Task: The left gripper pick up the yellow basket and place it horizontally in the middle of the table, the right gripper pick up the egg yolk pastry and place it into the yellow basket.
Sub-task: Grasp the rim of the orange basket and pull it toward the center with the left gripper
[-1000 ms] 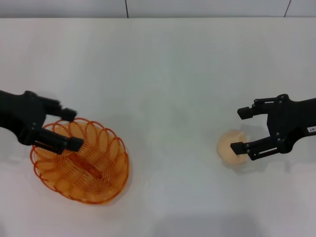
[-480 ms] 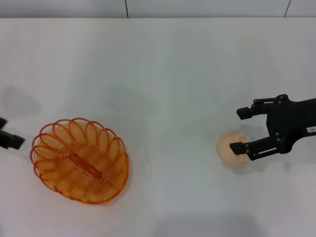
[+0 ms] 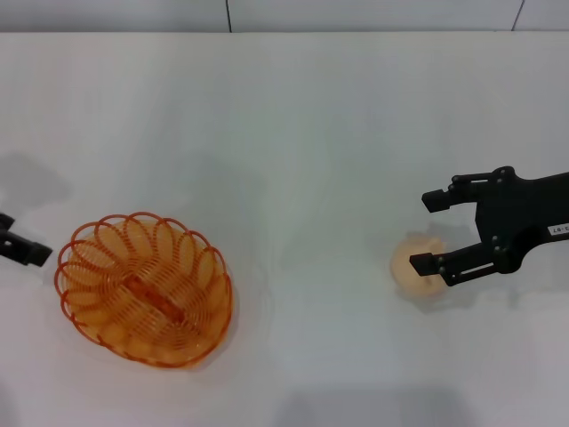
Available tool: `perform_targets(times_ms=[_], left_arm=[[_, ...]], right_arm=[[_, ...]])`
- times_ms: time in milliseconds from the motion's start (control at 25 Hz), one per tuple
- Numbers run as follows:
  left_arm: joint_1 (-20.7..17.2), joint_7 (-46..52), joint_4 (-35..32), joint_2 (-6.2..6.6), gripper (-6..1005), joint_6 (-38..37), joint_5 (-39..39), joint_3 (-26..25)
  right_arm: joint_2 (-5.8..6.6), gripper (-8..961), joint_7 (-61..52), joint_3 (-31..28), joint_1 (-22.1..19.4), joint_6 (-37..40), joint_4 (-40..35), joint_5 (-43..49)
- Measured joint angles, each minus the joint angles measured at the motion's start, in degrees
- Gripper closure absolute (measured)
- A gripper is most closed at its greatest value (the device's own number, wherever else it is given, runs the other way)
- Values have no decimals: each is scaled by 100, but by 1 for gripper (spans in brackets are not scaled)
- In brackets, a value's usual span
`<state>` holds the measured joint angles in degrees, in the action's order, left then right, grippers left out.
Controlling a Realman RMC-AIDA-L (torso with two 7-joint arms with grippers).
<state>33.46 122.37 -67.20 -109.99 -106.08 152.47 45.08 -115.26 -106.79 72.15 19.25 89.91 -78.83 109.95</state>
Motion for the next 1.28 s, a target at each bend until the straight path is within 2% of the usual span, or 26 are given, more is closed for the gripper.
perform_targets(times_ms=[120, 560, 1080, 1280], left_arm=[[84, -9, 112, -76, 140, 80, 42, 44], [224, -36, 727, -137, 141, 522, 98, 150], [293, -108, 1057, -224, 262, 786, 109, 182], [318, -146, 1192, -249, 272, 925, 109, 228]], right_arm=[[-5, 80, -13, 1, 8, 2, 0, -8], [-5, 80, -16, 1, -6, 9, 2, -63], [-5, 80, -15, 1, 8, 26, 67, -63], [-5, 80, -10, 1, -3, 33, 81, -62]])
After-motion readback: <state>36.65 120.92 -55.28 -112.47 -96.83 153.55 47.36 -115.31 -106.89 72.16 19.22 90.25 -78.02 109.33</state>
